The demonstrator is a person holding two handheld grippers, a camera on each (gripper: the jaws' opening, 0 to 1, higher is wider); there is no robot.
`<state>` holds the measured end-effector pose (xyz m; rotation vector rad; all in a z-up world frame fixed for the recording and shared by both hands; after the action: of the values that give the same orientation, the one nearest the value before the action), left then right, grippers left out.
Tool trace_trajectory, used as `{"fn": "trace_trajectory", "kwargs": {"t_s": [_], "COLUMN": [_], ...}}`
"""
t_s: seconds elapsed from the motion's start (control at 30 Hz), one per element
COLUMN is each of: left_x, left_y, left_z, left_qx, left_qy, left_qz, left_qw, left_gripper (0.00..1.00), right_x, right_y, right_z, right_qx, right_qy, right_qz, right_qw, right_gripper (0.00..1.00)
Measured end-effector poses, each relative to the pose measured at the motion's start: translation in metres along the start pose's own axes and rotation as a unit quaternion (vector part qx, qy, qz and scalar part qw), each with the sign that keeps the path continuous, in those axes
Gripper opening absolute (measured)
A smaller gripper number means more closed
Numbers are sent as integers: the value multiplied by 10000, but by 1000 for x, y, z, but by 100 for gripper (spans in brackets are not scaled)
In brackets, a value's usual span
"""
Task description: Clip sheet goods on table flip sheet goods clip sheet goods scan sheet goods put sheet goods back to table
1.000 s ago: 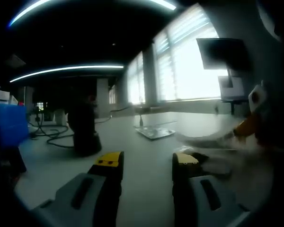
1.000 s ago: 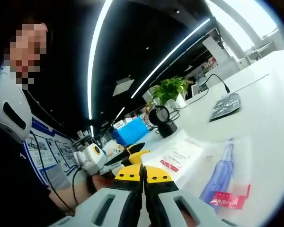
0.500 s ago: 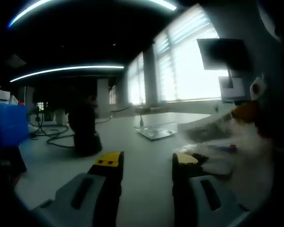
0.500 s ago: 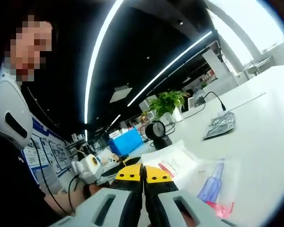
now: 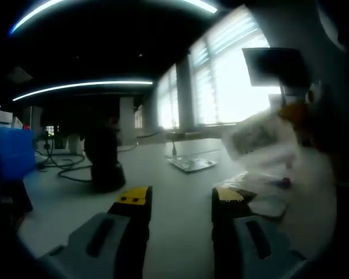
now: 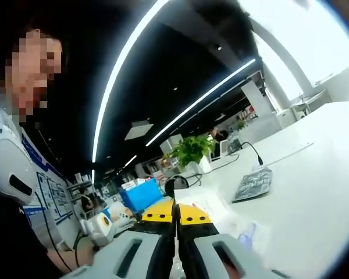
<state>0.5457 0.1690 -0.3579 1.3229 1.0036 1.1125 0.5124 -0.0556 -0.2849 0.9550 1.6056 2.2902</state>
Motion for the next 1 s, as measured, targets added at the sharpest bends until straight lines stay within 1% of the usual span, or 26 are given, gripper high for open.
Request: {"fn": "trace_trajectory", "kwargs": {"t_s": [0.13, 0.3, 0.7, 1.0], "left_x": [0, 0, 0, 0], "left_y": [0, 0, 0, 0], "left_z": [0, 0, 1, 1], "left_qx": [-4, -3, -1, 4], "left_qy": [3, -1, 4, -3], "left_qz": [-5, -5, -10, -9], "left_qw": [10000, 10000, 10000, 10000], "left_gripper": [33, 33, 33, 33], "right_x": [-9, -12, -23, -27], "right_y": [13, 21, 47, 58], "right_z": [-4, -5, -10, -13], "right_qx": [-150, -186, -483, -615], "right_qy": [-163, -204, -374, -453], "right_qz": [-135, -299, -389, -458], "right_qw": [9997, 9992, 9974, 9960], "right_gripper": [0, 0, 0, 0]}}
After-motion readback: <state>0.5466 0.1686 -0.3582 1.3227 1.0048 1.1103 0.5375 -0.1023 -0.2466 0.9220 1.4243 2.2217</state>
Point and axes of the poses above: the point that each gripper's makers call its tool centre point, and the gripper's own axes: z roughly forward along the fingers, x roughly to its left, y roughly out of its top, the point moved 3 cm from there along -z, roughly backward along the fingers, and after that the axes turned 15 degrees about y, right-handed, at the moved point
